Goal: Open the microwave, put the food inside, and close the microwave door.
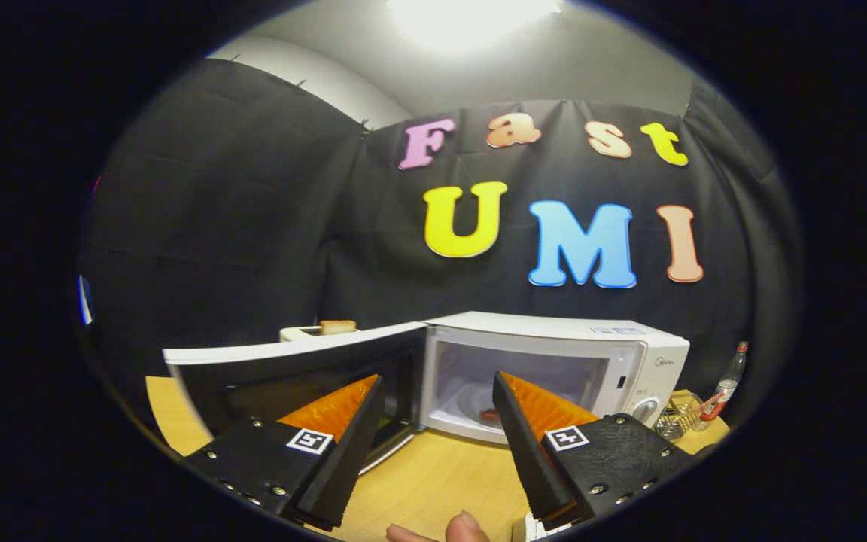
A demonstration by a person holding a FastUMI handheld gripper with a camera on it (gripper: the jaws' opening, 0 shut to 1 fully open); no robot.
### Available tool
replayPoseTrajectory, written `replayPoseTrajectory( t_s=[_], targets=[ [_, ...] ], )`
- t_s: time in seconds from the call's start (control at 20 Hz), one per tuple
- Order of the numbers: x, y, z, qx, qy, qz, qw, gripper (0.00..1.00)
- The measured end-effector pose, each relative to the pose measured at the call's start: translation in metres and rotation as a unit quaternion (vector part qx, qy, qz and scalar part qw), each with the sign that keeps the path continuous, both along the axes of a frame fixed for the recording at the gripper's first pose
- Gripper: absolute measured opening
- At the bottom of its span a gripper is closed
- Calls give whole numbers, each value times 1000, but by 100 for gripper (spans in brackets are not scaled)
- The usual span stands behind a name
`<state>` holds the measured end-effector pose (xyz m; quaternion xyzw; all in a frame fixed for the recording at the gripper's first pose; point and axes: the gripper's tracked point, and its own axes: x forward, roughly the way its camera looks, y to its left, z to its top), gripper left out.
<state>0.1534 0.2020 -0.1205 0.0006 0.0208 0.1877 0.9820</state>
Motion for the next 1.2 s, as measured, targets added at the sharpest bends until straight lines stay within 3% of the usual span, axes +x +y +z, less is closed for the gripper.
replayPoseTrajectory(
  t_s=[0.2,0.35,0.4,0.45,0.7,0.85,0.95,1.2],
  targets=[
    [-75,48,32,17,-24,89,996,87],
    [-120,99,54,54,-26,167,984,87],
    [-125,116,53,57,-20,179,982,84],
    [-132,127,51,57,-11,186,981,75],
    [-114,174,-9,29,67,159,985,3],
    [-83,172,-46,-10,92,103,990,2],
    [-77,183,-58,13,118,109,987,2],
    [-78,149,-54,-27,83,50,995,1]
  ],
)
